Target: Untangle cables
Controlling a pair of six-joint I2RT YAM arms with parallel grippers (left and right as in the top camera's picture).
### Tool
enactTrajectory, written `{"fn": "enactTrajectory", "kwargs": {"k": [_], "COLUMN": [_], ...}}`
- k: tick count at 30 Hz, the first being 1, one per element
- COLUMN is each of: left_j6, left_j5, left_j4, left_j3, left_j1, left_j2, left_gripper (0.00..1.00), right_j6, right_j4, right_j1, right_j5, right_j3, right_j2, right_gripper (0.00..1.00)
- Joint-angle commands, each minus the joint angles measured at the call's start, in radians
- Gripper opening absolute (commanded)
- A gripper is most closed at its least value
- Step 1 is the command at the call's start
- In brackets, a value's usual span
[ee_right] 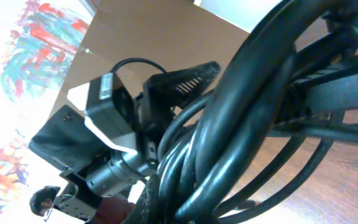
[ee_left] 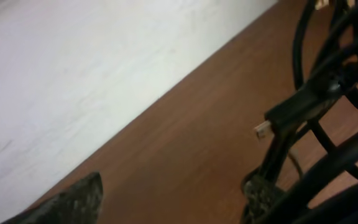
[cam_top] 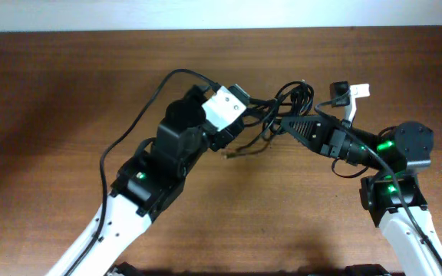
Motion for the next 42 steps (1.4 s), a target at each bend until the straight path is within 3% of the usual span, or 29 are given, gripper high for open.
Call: {"fn": "enactTrajectory", "kwargs": {"k": [1,17,21,25,29,33,40,42], "left_j6": [-0.039,-0.068,-0.069,-0.068,-0.068,-0.068,-0.068,-0.068], "left_j5": [-0.057,-0.057,-0.051,0.078,0.262,0.276,0.523,0.528], "left_j4": [0.001,-0.047,-0.037,-0.04,-0.036,-0.029,-0.034,-0.061], "left_j3": [0.003,0.003,0.003,0.003,0.003,0.003,0.003,0.003], "left_j1": [0.012,0.012,0.012,0.012,0.012,0.012,0.012,0.012], "left_j2": [-0.1,-0.235,-0.218,-0.206,-0.194,-0.171,-0.123,-0.102], "left_gripper": [0.8,0.78,0.78,0.78,0.78,0.82,0.82,0.89], "right_j6": [-0.034,-0.059,-0.063,-0.006,-0.002,-0.007,-0.006,-0.006], "right_j4": [0.013,0.021,0.188,0.46,0.481,0.483,0.576,0.579], "right_j1": [-0.006,-0.006,-0.006,-0.006,-0.006,-0.006,-0.006,-0.006], "right_j5": [-0.039,-0.045,-0.143,-0.233,-0.273,-0.344,-0.389,-0.396], "right_j3": [0.011,0.011,0.011,0.012,0.012,0.012,0.012,0.012], "right_j2": [0.002,0.062,0.062,0.062,0.062,0.062,0.062,0.062], "right_gripper": [0.04,0.04,0.04,0.04,0.04,0.04,0.04,0.04]}}
